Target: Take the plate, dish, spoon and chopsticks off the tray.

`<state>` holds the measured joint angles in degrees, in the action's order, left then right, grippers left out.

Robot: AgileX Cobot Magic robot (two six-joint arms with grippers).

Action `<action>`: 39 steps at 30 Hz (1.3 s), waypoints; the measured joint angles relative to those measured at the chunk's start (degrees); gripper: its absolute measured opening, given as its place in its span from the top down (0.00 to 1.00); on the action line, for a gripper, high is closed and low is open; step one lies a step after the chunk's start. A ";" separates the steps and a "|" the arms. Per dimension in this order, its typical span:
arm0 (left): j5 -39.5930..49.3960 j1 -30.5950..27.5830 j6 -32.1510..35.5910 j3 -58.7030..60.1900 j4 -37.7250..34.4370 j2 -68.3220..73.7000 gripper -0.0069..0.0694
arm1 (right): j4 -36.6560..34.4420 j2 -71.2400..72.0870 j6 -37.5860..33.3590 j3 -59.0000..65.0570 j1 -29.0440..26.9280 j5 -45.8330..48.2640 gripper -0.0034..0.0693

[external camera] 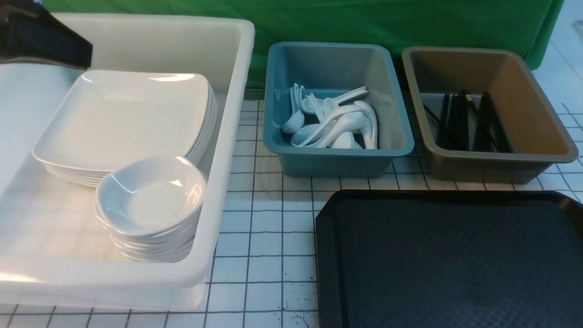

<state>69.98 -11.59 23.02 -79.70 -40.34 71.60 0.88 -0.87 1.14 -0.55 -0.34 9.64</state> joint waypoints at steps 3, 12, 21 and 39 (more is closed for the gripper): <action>0.00 2.28 -0.71 0.00 -0.16 0.00 0.91 | 0.21 0.00 0.00 -0.06 -0.06 0.06 0.81; 0.05 19.23 -3.98 0.00 8.46 0.00 0.91 | 0.25 0.00 0.00 -0.06 -0.06 0.06 0.76; 0.12 33.60 -8.51 0.00 21.17 0.00 0.91 | 0.25 0.00 0.00 -0.06 -0.06 0.06 0.73; -1.72 34.55 -15.30 23.81 22.42 -28.00 0.91 | 0.25 0.00 0.00 -0.06 -0.06 0.06 0.67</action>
<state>68.26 22.96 7.72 -55.89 -17.93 43.60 1.14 -0.87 1.14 -0.61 -0.40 9.69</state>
